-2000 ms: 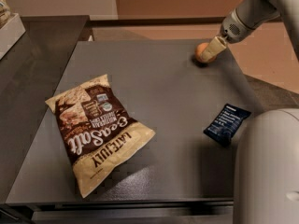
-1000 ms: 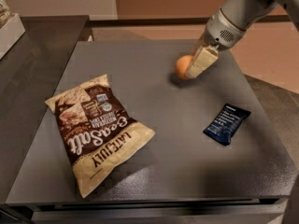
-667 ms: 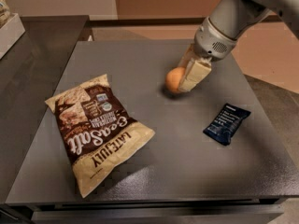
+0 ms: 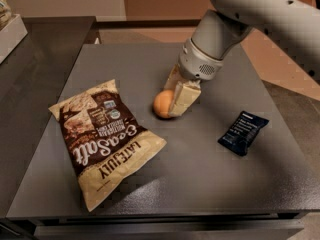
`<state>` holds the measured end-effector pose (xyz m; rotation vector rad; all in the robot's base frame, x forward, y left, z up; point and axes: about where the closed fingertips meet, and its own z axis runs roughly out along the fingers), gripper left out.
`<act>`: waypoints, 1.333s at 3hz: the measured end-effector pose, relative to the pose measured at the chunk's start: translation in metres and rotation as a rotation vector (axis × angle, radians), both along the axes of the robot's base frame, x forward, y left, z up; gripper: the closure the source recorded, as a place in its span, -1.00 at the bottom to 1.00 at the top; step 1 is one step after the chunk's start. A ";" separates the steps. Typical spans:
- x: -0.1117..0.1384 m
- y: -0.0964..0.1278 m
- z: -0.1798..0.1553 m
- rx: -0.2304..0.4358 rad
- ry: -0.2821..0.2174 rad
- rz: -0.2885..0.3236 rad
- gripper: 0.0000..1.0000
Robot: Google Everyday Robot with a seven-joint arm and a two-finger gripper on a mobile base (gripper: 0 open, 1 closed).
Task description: Move orange near brown chip bag
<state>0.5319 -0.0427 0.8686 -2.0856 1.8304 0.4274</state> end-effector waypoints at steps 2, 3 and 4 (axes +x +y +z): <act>0.012 0.034 -0.008 0.023 -0.001 0.048 0.63; 0.016 0.043 -0.010 0.037 0.016 0.058 0.19; 0.016 0.043 -0.010 0.037 0.016 0.058 -0.30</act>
Offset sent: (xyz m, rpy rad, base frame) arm 0.0215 0.0483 -0.0078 0.0420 0.0047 0.0622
